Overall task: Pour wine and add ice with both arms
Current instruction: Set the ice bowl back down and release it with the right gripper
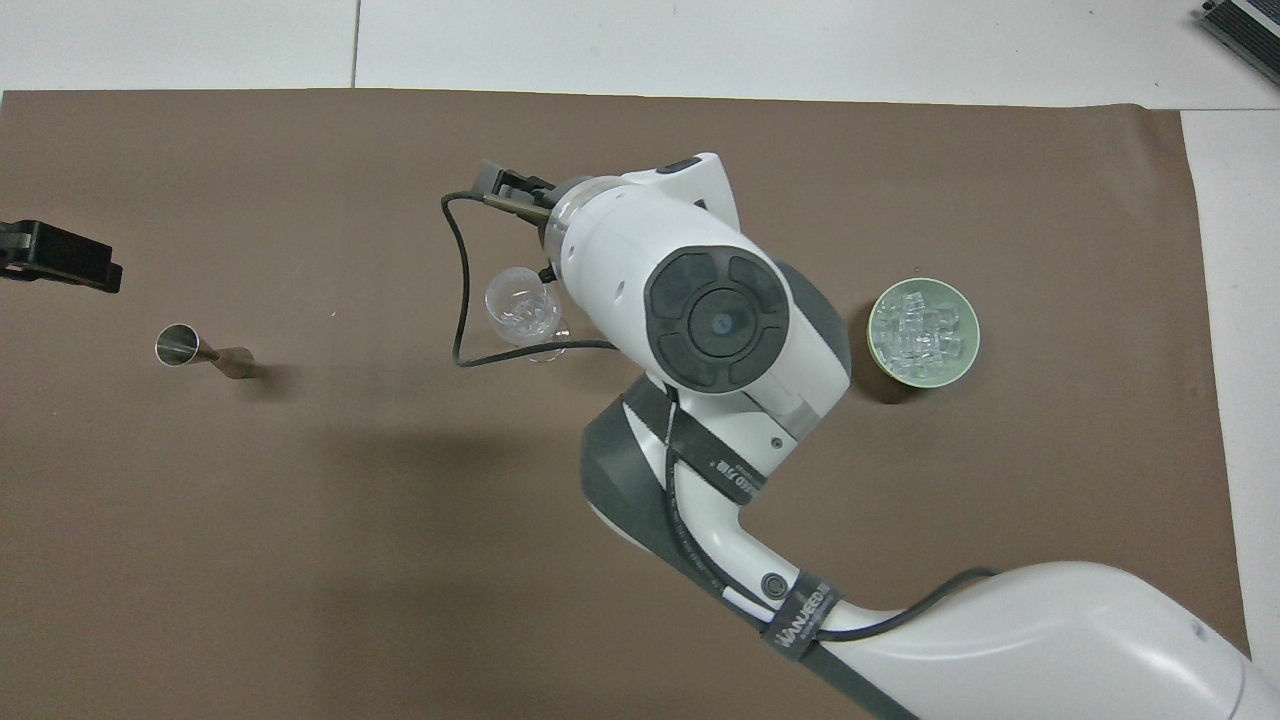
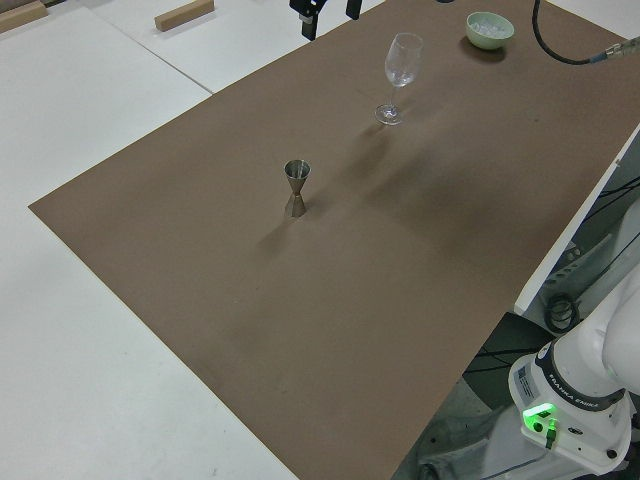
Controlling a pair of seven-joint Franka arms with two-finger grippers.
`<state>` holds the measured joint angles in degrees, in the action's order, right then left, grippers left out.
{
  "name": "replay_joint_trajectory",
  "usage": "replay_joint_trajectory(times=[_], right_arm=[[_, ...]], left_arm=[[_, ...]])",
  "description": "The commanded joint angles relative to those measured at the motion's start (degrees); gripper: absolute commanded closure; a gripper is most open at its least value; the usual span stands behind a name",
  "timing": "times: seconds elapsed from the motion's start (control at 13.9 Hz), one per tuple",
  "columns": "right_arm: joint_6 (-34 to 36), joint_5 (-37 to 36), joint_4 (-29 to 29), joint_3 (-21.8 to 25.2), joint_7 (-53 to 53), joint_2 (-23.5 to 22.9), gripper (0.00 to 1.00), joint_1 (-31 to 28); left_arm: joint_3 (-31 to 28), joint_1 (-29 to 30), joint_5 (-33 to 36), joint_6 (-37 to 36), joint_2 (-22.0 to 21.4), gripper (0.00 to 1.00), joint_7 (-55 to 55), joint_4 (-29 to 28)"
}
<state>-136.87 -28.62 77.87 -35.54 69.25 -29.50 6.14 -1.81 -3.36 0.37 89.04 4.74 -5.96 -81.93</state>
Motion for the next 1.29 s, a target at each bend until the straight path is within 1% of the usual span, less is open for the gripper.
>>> replay_joint_trajectory(times=[0.0,0.14,0.29,0.43,0.57,0.79,0.93,1.22], right_arm=[[4.04,-1.18,0.96,4.05,-3.93,3.57,0.00,-1.39],[8.00,-0.48,1.05,6.87,-9.20,5.06,0.00,-1.48],[12.13,-0.30,1.05,10.65,-12.64,6.38,0.00,-1.48],[13.55,1.45,0.97,13.81,-13.96,6.74,0.00,-1.48],[14.86,6.53,1.05,17.85,-19.04,8.14,0.00,-1.48],[20.31,14.71,0.96,23.13,-29.94,12.35,0.00,-1.48],[25.40,18.67,0.96,26.47,-34.95,15.69,0.00,-1.48],[36.55,24.12,0.96,32.18,-43.31,21.67,0.00,-1.57]], left_arm=[[-0.12,0.37,-0.45,0.08,-0.25,0.00,-0.63,0.10],[-0.12,0.37,-0.28,-0.19,-0.52,0.00,-0.46,0.10],[-0.12,0.37,-0.10,-0.10,-0.61,0.00,-0.28,0.10],[-0.12,0.28,0.16,-0.19,-0.52,0.00,-0.28,0.10],[-0.12,0.37,0.25,-0.54,-0.61,0.00,-0.19,0.01],[-0.30,0.37,0.34,-0.89,-0.87,0.00,-0.37,0.01],[-0.21,0.19,0.34,-0.89,-0.78,0.00,-0.45,0.01],[-0.21,0.28,0.25,-0.89,-0.78,0.00,-0.37,0.01]])
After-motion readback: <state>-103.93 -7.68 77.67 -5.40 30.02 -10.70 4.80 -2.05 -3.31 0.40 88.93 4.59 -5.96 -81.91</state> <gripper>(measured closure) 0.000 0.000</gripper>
